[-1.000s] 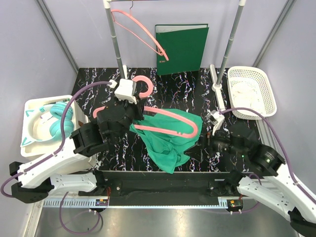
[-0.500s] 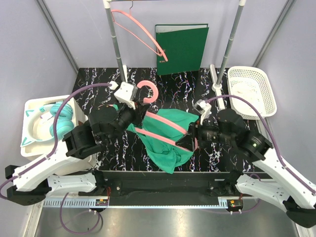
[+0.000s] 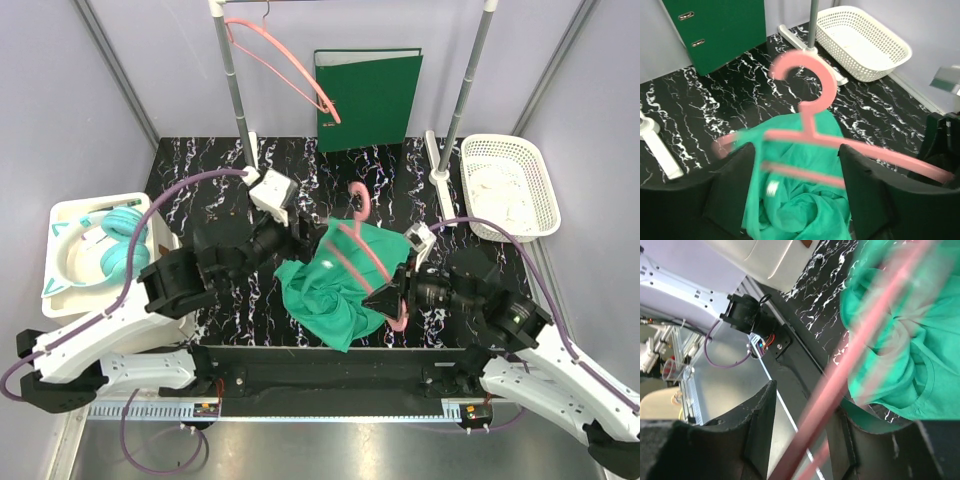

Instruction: Remove the tank top from the hanger

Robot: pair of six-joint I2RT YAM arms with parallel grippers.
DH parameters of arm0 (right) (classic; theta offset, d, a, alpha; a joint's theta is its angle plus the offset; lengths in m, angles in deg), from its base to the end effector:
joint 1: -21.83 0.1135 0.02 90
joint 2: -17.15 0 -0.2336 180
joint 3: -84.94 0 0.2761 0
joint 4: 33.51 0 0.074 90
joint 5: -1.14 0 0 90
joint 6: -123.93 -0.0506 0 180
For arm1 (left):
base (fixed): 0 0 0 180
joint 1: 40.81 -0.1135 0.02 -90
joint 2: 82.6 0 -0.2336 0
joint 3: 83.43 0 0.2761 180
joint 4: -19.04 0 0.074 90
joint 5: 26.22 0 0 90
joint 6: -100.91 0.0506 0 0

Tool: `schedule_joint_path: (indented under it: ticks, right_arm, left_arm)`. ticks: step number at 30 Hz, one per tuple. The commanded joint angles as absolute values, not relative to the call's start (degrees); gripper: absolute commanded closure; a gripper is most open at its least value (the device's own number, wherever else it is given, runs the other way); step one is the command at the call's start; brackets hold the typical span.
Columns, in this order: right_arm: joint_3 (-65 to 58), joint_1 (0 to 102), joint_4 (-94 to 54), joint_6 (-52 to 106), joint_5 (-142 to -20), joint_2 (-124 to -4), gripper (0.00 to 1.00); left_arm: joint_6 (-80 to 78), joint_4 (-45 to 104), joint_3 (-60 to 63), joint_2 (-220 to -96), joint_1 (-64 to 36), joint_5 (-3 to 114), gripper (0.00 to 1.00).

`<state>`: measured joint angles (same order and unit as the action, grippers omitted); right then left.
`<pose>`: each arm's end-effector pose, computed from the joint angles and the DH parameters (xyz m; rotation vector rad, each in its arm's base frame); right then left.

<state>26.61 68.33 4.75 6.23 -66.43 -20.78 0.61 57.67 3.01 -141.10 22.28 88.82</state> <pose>0.1302 0.1652 0.3163 -0.6233 1.9628 1.2179 0.1366 -0.2218 0.4198 0.4875 1.7038 -0.5529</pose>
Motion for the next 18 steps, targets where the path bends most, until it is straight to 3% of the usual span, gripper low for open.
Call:
schedule_joint_path:
  ticks: [1, 5, 11, 15, 18]
  right_arm:
    - [29.1, 68.0, 1.7, 2.7, -70.4, -15.2, 1.0]
    - [30.5, 68.0, 2.1, 2.1, -70.8, -11.1, 1.0]
    - [31.3, 68.1, 2.1, 3.3, -74.4, -6.1, 1.0]
    - [29.5, 68.0, 2.1, 4.1, -75.0, -3.5, 1.0]
    - [28.2, 68.1, 2.2, 4.2, -74.5, -2.3, 1.0]
  left_arm:
    - [1.1, 57.2, 3.0, -136.3, 22.5, 88.1, 0.22]
    - [-1.6, 59.7, -0.6, -133.5, 22.5, 89.2, 0.22]
    - [-6.7, 59.3, -6.4, -136.0, 22.0, 87.3, 0.3]
    - [-7.5, 55.8, -7.4, -140.3, 19.1, 84.3, 0.3]
    - [-6.8, 52.1, -7.2, -143.1, 15.5, 82.2, 0.24]
